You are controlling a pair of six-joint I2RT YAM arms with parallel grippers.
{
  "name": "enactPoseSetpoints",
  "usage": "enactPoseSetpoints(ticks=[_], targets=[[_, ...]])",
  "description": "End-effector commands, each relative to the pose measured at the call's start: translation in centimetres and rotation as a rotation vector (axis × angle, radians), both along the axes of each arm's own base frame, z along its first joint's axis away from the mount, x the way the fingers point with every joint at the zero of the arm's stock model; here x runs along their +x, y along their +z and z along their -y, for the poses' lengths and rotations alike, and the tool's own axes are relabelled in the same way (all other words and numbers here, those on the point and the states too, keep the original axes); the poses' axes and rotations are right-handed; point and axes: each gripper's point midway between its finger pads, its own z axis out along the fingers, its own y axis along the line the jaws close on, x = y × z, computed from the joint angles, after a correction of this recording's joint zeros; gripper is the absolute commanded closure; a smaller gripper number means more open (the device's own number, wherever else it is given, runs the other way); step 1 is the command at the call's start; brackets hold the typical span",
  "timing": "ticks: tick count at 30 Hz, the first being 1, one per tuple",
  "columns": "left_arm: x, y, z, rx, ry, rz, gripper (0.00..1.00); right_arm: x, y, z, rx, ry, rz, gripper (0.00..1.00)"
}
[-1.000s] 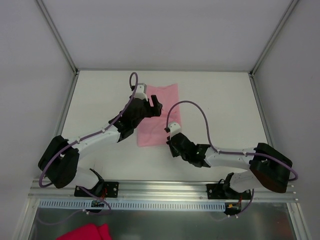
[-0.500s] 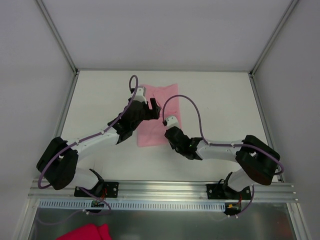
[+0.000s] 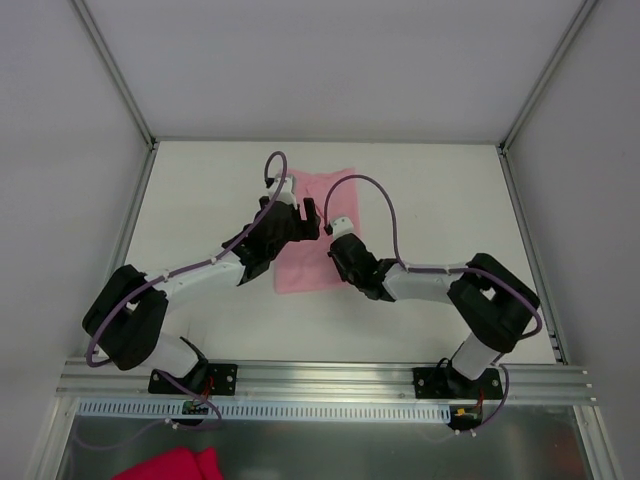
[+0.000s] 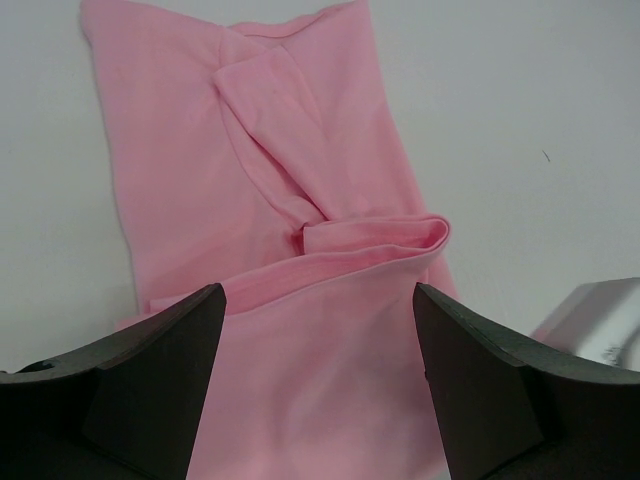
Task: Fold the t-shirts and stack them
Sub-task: Fold the folded rectangular tshirt in 1/3 of the way
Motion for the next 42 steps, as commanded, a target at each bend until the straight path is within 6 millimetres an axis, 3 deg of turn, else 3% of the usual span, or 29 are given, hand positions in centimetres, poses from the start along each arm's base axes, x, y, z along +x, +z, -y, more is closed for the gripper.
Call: enactPoseSetpoints(ticks=[1,7,10,14,19,21,25,26,32,38,41,42], targets=[[1.0,2.3,-0.2,0.007,0.024,0.074,0.23,0.6,-1.3,-0.4,-0.011,0.014,0.008,0.99],[0.7,3.5,-1.1,0.016,0.042,0.101,0.22,-1.0,-3.7,0.4,-0.005,0.025,-0.043,0.99],[0.2,4.4,-1.9,0.014,0.059,0.12,0.21,-2.4,-4.0,0.7,0.028,0.037,-0.077,0.99],[-0.5,5.8,-2.9,0.002,0.076,0.143,0.21,-6.1,-4.9,1.4,0.035,0.074,-0.13,0.99],[-1.3,6.9,-4.1,-0.006,0.098,0.155,0.2,-10.7,-4.6,0.4,0.032,0.115,-0.127,0.99],[-1.7,6.6,-4.2,-0.017,0.094,0.148,0.2,-10.9,-4.6,0.2,0.018,0.118,-0.109,0.99],[-1.5,5.6,-3.4,-0.03,0.073,0.134,0.19,-7.7,-2.8,0.8,-0.088,0.063,0.042,0.99],[-1.4,5.4,-3.2,-0.025,0.07,0.128,0.19,-6.8,-1.7,-0.2,-0.057,0.062,0.069,0.99],[-0.4,4.2,-2.4,0.003,0.065,0.103,0.2,-3.9,2.7,-1.6,0.009,0.038,0.16,0.97],[-0.3,3.9,-2.2,0.011,0.056,0.105,0.19,-0.7,5.5,-1.0,0.005,-0.026,0.231,0.85],[-0.2,3.8,-2.0,0.01,0.047,0.11,0.2,1.0,5.6,-0.6,-0.056,-0.061,0.247,0.7],[-0.1,3.7,-1.9,0.013,0.045,0.108,0.19,1.4,5.1,-0.3,-0.082,-0.074,0.248,0.59]])
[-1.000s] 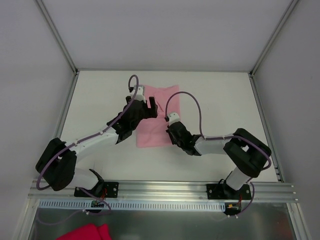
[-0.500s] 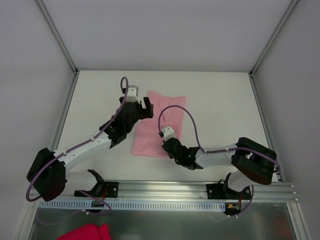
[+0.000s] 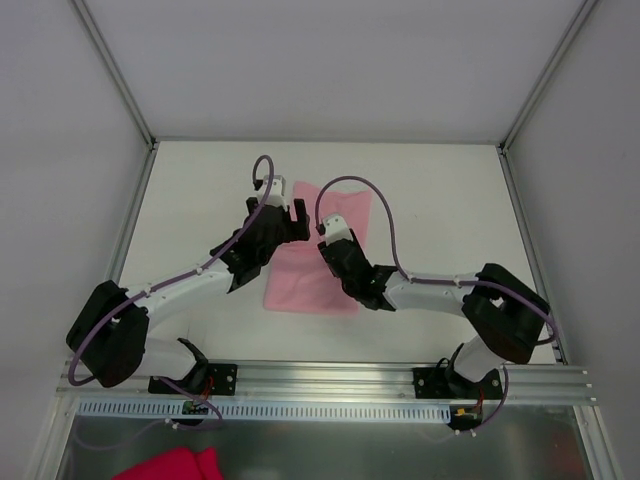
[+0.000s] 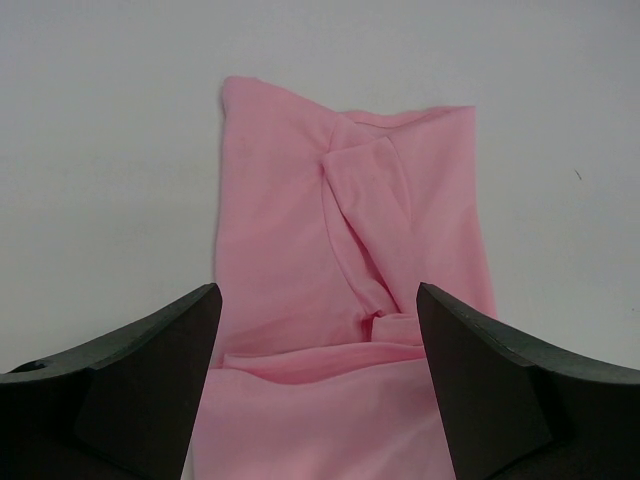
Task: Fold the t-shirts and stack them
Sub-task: Fold the folded rectangular tshirt in 1/3 of the way
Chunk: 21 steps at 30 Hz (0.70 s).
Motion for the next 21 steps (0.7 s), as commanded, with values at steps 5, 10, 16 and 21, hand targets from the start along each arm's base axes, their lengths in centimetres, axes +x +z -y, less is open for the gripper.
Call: enactPoseSetpoints(ticks=[5,10,16,21], targets=[[1.2,1.3,1.0,-0.006,-0.017,0.051,0.19,4.4,1.4,0.8,-0.084,-0.095,0.081,0.51],[1.1,0.8,0.2,0.024,0.008,0.05,0.19,5.4,0.3,0.8,-0.115,-0.106,0.057,0.51],[1.1,0.9,0.1,0.024,0.01,0.056,0.19,5.7,-0.4,0.9,-0.099,-0.107,0.025,0.74],[1.2,0.6,0.2,0.025,0.008,0.049,0.19,5.5,-1.1,1.7,-0.065,-0.121,-0.026,0.68]])
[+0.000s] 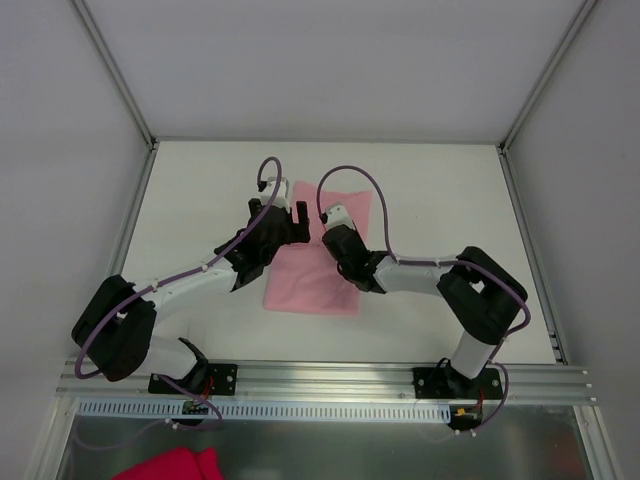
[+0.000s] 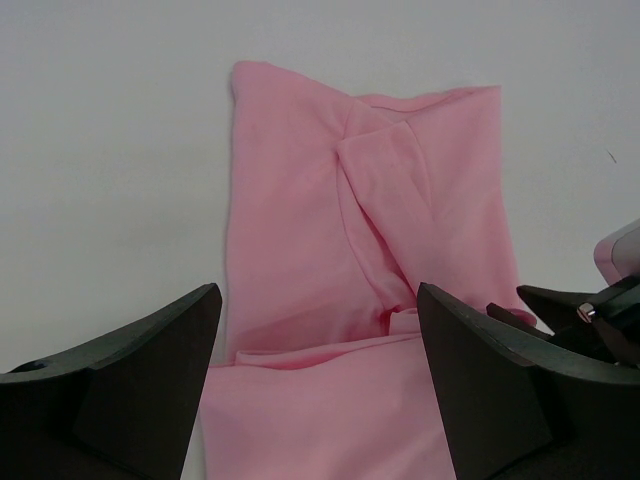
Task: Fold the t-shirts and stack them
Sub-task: Fold the folded rectangular tshirt in 1/3 of the way
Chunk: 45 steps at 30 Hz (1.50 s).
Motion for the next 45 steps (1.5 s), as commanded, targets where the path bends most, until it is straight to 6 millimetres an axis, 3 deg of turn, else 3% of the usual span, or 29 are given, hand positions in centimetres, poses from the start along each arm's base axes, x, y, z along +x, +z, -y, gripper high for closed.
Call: enactPoseSetpoints(ticks=[1,4,9,20,35,41,45], targets=[[0.8,1.9,0.3,-0.022,0.008,0.062,0.19,0.7,1.2,0.0,0.051,-0.031,0.006,0.65],[0.9,1.8,0.4,-0.02,0.007,0.062,0.19,0.9,1.5,0.7,0.023,-0.056,0.022,0.51],[1.2,1.7,0.8,-0.024,-0.002,0.056,0.19,0.6,2.1,1.4,0.032,-0.067,0.047,0.49],[1.3,1.6,1.1,-0.024,-0.006,0.052,0.19,-0.6,3.1,1.8,0.146,-0.083,-0.006,0.49],[1.4,1.4,1.6,-0.042,-0.016,0.043,0.19,-2.0,1.6,3.1,0.336,-0.184,-0.123,0.52],[1.5,1.3,1.5,-0.038,-0.012,0.045,0.19,-1.7,0.7,2.1,0.411,-0.129,-0.168,0.52],[1.6,1.0,1.5,-0.03,-0.01,0.042,0.19,-1.2,1.2,1.3,0.461,-0.087,-0.171,0.52]])
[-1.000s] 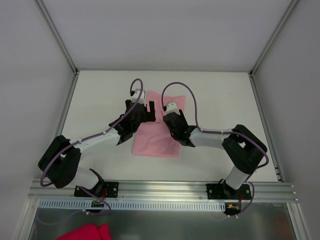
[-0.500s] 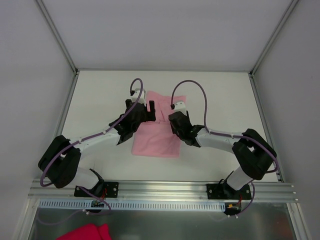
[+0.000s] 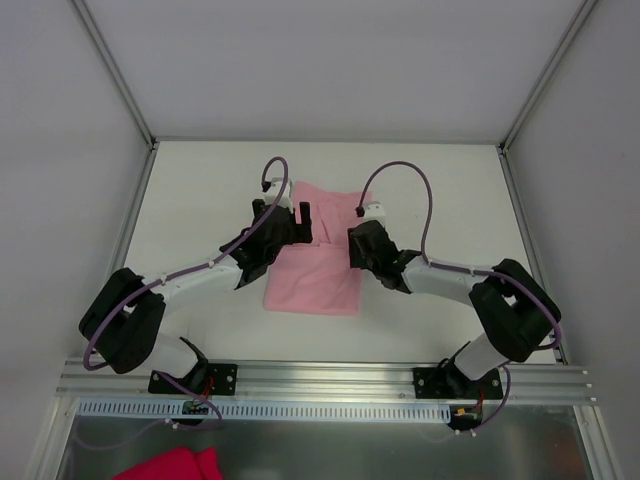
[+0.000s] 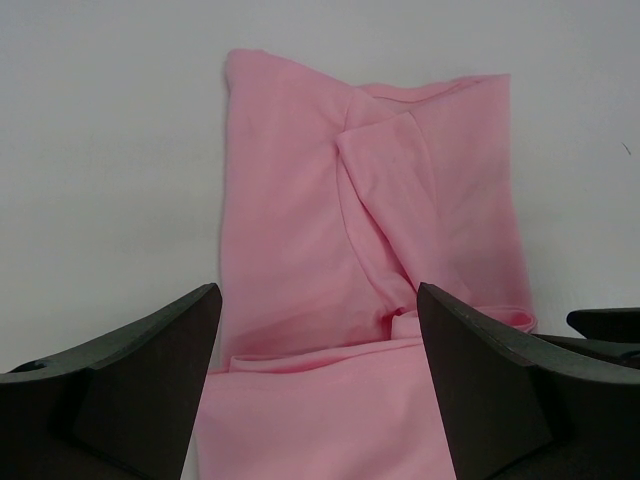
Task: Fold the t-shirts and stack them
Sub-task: Fold the folded rectangular tshirt in 1/3 of the way
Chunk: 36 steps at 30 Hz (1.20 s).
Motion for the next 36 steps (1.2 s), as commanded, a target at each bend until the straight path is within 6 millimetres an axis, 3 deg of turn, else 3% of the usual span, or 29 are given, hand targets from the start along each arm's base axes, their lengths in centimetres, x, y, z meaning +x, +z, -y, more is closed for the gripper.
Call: enactPoseSetpoints(ticks=[1,17,21,29,31,32,34,36], targets=[[1.2,2.3,1.1,-0.041,-0.006,0.061,0.19,0.9,2.0,-1.7,0.121,0.028,0.036,0.52],[1.4,1.8,1.0,-0.031,0.002,0.056,0.19,1.0,1.7,-3.0,0.261,0.093,-0.014,0.54],[1.5,1.7,1.1,-0.028,0.0,0.054,0.19,1.0,1.2,-3.1,0.261,0.099,-0.03,0.62],[1.5,1.7,1.0,-0.025,0.004,0.055,0.19,1.0,0.5,-3.0,0.254,0.098,-0.054,0.67],[1.6,1.8,0.9,-0.024,0.006,0.057,0.19,1.1,0.3,-2.8,0.249,0.093,-0.055,0.74],[1.6,1.7,0.9,-0.025,0.007,0.056,0.19,1.2,0.4,-2.7,0.249,0.086,-0.054,0.86],[1.6,1.6,1.0,-0.023,0.007,0.055,0.19,1.3,0.1,-2.7,0.24,0.086,-0.061,0.99],[1.6,1.5,1.0,-0.022,0.007,0.054,0.19,1.3,0.0,-2.5,0.231,0.087,-0.064,0.99]])
